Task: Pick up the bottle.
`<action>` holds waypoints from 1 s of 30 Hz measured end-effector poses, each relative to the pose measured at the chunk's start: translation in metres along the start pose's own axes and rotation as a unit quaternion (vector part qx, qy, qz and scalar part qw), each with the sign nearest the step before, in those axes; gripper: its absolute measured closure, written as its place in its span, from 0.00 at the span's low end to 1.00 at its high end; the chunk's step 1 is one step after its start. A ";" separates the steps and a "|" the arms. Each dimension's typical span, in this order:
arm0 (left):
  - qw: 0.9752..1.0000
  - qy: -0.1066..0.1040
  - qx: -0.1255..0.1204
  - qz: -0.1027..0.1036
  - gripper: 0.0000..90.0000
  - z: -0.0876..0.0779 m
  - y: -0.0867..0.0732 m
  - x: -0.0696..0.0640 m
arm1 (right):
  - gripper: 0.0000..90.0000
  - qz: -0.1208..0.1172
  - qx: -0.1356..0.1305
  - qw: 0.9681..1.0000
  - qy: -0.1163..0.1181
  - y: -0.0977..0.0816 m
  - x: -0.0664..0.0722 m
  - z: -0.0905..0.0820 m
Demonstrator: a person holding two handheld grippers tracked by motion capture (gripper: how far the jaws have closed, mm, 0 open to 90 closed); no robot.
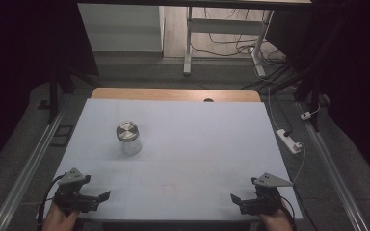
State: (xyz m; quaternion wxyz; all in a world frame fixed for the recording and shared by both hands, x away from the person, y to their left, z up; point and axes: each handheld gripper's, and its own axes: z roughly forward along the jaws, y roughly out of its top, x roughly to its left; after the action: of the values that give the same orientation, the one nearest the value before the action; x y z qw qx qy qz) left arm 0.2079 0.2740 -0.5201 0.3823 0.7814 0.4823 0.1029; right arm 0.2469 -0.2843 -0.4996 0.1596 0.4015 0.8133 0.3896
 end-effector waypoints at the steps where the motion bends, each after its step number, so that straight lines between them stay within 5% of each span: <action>1: 1.000 0.000 0.000 0.002 0.00 0.001 0.001 0.001 | 0.00 -0.002 0.001 1.000 0.000 0.000 0.000 0.000; 20: 0.999 -0.033 -0.033 0.021 0.00 0.016 0.016 0.013 | 0.00 -0.003 0.005 1.000 0.004 0.000 0.000 0.001; 30: 0.998 -0.015 -0.045 0.035 0.00 0.024 0.024 0.014 | 0.00 -0.004 0.011 1.000 0.006 0.001 0.000 0.002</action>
State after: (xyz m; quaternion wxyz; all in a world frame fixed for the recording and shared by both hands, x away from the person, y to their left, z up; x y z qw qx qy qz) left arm 0.2442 0.2681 -0.5226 0.4204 0.7814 0.4435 0.1266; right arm 0.2485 -0.2828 -0.5005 0.1520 0.3973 0.8201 0.3827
